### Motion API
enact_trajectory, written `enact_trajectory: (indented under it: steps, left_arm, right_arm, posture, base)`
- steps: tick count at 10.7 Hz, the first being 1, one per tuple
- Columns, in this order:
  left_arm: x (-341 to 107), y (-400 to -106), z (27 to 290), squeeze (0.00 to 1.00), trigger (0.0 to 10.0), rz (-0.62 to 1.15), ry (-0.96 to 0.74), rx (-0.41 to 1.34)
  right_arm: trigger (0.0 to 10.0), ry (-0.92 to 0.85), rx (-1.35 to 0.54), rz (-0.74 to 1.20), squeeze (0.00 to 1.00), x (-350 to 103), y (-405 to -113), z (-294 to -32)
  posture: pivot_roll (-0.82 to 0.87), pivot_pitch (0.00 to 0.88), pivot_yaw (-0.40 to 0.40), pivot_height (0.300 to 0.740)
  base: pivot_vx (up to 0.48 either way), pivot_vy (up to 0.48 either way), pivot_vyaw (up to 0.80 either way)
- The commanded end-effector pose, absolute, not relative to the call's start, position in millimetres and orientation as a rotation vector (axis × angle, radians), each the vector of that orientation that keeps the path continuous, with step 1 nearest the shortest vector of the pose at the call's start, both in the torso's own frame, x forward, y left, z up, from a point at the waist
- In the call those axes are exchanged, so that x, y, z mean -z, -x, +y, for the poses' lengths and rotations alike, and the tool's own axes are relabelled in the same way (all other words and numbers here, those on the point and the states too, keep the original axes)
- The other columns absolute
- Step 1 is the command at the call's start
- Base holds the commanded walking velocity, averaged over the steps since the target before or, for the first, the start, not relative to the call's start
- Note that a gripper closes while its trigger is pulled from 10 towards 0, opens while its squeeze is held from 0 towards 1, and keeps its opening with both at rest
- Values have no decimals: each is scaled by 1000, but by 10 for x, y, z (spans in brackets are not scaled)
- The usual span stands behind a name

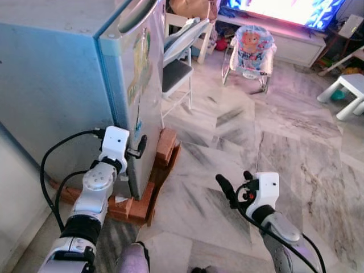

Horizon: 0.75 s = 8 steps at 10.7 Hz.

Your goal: Restocking fridge

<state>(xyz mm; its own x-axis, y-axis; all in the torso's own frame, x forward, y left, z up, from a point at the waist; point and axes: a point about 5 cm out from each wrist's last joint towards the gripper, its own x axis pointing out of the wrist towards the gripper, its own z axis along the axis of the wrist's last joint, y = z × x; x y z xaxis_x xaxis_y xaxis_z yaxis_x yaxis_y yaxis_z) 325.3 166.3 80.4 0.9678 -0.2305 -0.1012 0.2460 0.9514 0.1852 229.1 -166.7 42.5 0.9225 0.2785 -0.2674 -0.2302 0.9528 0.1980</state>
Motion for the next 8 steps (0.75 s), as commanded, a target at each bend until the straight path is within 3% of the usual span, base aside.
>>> enact_trajectory:
  steps: [1,3,5,7,8]
  left_arm:
    - [-930,-3370,1596,0,10000,45,-213,250]
    - [-1307,-3653,1490,0,10000,-45,-220,265]
    - [-1642,-3767,1067,0,10000,-145,-191,421]
    - [-1715,-3414,176,0,10000,-226,-171,878]
    - [-1655,-3035,-293,0,10000,-212,-109,1126]
  right_arm:
    - [10000,-150,-269,309,0,-420,-2299,-1686]
    - [10000,-69,-304,441,0,-236,-2219,-1707]
    - [10000,-30,-338,524,0,-143,-2161,-1699]
    - [10000,-26,-341,530,0,-134,-2169,-1697]
    - [10000,-20,-352,536,0,-131,-2176,-1677]
  posture:
    - [68,75,-92,740]
    - [63,68,-95,740]
    - [55,64,-92,740]
    - [54,58,-86,740]
    - [50,56,-84,740]
  base:
    - [0,0,0]
    - [0,0,0]
    - [0,0,0]
    - [0,0,0]
    - [0,0,0]
